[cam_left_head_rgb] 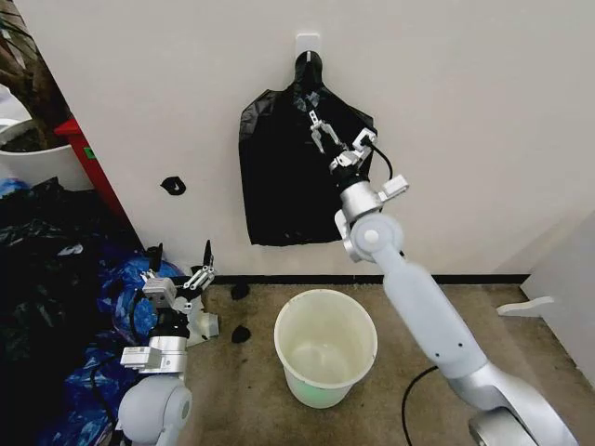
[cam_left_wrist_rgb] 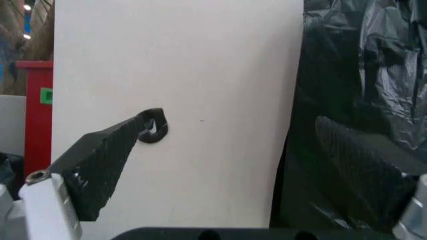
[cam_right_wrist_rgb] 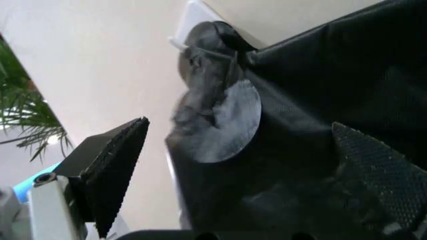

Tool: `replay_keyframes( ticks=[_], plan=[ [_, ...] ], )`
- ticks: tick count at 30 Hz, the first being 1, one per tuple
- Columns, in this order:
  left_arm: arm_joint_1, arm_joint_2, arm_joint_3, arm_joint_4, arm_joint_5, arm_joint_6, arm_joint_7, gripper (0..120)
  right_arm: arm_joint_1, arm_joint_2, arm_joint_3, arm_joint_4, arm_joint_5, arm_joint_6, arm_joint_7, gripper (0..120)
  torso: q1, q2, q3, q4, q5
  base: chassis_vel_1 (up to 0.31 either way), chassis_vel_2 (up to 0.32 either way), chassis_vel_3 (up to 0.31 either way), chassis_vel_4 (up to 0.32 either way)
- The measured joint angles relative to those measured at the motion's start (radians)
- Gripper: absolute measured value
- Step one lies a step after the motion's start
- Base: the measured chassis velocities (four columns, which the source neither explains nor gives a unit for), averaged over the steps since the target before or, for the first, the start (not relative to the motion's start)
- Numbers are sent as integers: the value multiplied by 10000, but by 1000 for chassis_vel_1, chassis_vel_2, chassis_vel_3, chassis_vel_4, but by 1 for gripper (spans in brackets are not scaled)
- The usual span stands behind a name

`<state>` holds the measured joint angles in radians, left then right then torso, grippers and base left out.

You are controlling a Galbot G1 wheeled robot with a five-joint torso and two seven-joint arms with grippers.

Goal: Place the garbage bag over the trash bin.

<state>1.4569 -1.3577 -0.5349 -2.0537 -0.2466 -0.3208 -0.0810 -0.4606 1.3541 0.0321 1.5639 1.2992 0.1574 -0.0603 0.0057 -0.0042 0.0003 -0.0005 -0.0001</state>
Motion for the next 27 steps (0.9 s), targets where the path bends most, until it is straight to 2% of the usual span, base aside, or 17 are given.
replay_keyframes(
  ticks=[4,10,11,13,15,17,18,19,20,26,27],
  plan=[
    [18,0,-14,0,5,-1,-14,100,246,260,33,-326,3,-5,-44,98,0,0,0,0,0,0,0,0,0],
    [87,7,-32,5,34,-18,-41,100,451,532,31,-480,-68,-19,-140,77,0,1,-1,1,2,0,0,0,0],
    [104,9,-34,18,48,-29,-51,100,458,558,29,-476,-89,-19,-164,70,0,1,-1,1,2,0,0,0,0],
    [111,9,-35,26,54,-34,-57,100,458,562,29,-469,-98,-19,-173,69,0,1,0,1,2,0,0,0,0],
    [116,8,-35,52,82,-50,-68,100,442,551,28,-400,-132,-19,-236,57,-1,1,-1,1,2,0,0,0,0],
    [112,2,-34,79,109,-63,-75,100,413,499,27,-344,-157,-15,-326,49,-2,1,0,1,3,0,0,0,0],
    [109,0,-32,86,117,-66,-76,100,408,484,26,-328,-161,-12,-354,49,-2,1,0,1,3,0,0,0,0],
    [98,-5,-25,110,140,-73,-77,100,399,446,22,-279,-170,-7,-441,41,-2,1,-1,0,3,0,0,0,0],
    [98,-5,-25,110,140,-73,-77,100,399,446,22,-279,-170,-7,-441,41,-2,1,-1,0,3,0,0,0,0],
    [53,-29,9,208,229,-104,-83,100,402,353,-12,-166,-342,0,-752,19,-2,1,-1,0,3,0,0,0,0],
    [46,-31,13,227,240,-112,-87,100,425,345,-12,-166,-412,6,-803,11,-2,1,-1,0,3,0,0,0,0]
  ],
)
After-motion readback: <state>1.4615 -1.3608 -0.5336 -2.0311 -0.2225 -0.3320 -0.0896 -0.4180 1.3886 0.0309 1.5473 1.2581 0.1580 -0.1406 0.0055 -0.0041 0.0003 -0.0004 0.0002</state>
